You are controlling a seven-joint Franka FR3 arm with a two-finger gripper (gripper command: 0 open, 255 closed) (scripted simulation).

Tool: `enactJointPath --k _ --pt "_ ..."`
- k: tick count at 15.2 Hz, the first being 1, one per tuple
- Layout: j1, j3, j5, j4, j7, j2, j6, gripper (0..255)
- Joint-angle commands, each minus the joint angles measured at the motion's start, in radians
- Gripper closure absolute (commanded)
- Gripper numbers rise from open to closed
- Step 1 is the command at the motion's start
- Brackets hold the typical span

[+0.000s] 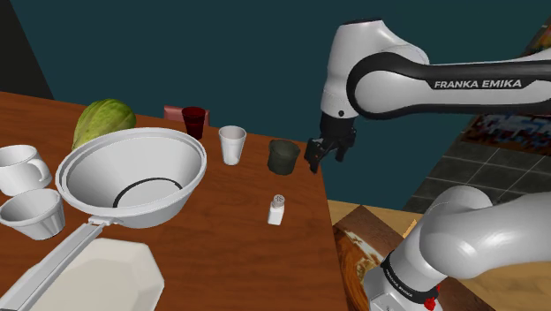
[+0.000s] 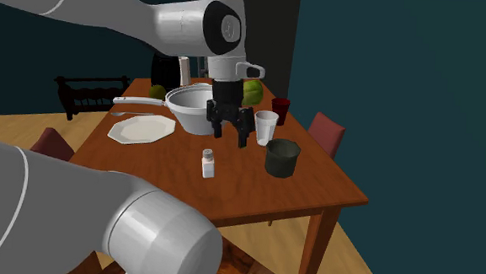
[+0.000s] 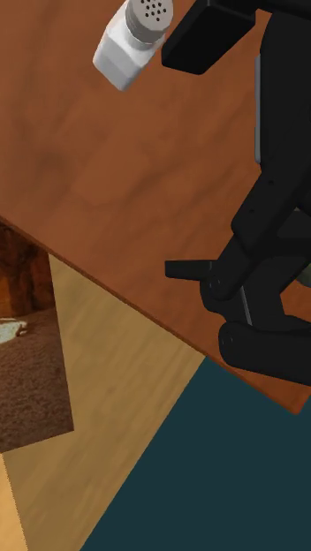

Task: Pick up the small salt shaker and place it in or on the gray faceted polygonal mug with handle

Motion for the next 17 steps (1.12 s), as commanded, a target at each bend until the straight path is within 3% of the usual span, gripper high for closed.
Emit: enactJointPath --k 1,10,17 --pt "0.019 0.051 0.03 -0.004 0.062 0.024 0.05 0" --pt "0.036 0.278 0.068 0.01 0.323 0.235 0.332 0" --pt "0.023 0.298 0.057 -0.048 0.336 0.291 0.444 0"
